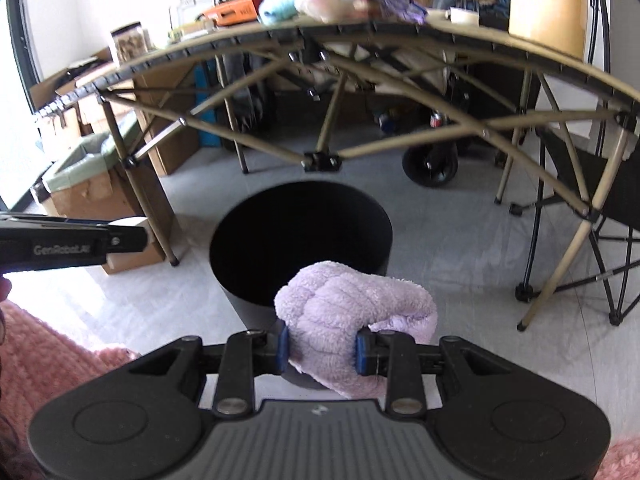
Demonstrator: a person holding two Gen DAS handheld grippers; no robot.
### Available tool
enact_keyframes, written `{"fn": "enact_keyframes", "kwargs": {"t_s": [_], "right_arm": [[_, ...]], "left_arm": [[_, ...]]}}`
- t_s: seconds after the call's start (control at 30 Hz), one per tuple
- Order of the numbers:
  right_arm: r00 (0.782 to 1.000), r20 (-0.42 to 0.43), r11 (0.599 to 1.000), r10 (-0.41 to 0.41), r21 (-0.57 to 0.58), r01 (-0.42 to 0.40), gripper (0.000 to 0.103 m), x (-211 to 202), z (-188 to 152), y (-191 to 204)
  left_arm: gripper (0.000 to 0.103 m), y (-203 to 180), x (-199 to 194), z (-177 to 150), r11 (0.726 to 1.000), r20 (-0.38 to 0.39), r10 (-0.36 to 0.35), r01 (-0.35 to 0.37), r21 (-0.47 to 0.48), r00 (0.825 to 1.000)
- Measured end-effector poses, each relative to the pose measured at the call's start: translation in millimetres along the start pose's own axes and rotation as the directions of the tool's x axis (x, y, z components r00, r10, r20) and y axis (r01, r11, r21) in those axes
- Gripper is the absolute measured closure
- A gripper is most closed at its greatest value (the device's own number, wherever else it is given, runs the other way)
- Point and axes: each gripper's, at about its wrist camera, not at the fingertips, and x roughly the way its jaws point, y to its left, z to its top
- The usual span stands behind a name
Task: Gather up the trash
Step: 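Lift both held items off the table and carry them over the black bin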
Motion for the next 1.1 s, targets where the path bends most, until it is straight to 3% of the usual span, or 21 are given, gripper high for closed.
{"fn": "enact_keyframes", "kwargs": {"t_s": [0.2,0.6,1.1], "right_arm": [[0.999,-0.054,1.000,-0.006,0.018,0.007,0.074,17.4,-1.9,-7.4],[0.993,-0.115,0.998,-0.024,0.056,0.030,0.074,40.5,-0.7,-17.2],[0.988,-0.140,0.986,-0.066,0.144,0.086,0.074,59.6,10.1,-49.8]], "left_arm": [[0.069,9.8,24.8,-3.7,0.999,-0.105,0.020,-0.024,-0.035,0.994],[0.069,9.3,52.7,-2.6,0.999,-0.217,0.006,-0.015,-0.040,0.976],[0.069,-21.3,79.9,26.1,1.000,-0.257,-0.017,0.022,0.016,0.966]]}}
